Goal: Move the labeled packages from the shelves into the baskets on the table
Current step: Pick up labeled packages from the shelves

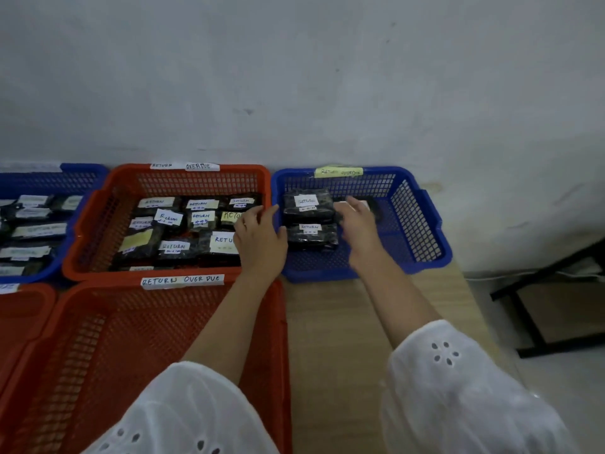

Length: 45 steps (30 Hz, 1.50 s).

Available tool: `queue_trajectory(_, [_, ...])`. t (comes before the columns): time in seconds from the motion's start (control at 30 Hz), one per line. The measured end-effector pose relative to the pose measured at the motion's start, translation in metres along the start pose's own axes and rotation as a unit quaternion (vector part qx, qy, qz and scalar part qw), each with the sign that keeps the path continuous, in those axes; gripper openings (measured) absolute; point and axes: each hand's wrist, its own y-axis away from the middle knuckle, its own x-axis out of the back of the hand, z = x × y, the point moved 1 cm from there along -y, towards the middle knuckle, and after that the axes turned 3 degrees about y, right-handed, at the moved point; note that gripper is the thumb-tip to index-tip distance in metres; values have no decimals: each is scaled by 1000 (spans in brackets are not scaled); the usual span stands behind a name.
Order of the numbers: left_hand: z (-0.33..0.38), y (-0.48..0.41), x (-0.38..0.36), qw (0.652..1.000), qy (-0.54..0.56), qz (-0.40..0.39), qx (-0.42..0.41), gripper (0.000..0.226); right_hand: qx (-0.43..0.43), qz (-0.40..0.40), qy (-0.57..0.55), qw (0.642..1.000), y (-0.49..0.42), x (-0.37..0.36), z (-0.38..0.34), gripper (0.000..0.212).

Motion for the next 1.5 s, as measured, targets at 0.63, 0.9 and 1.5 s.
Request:
queue_trajectory(0.63, [-136,159,173,994,83,36,-67,39,101,-29,97,990,235,-93,89,41])
queue_trajectory(0.9, [-204,245,269,994,83,54,-51,43,92,-78,112,986,350,-150,122,37])
queue_trajectory(1.5, [-497,322,571,972,227,26,-56,35,159,-186,103,964,577,-500,182,42])
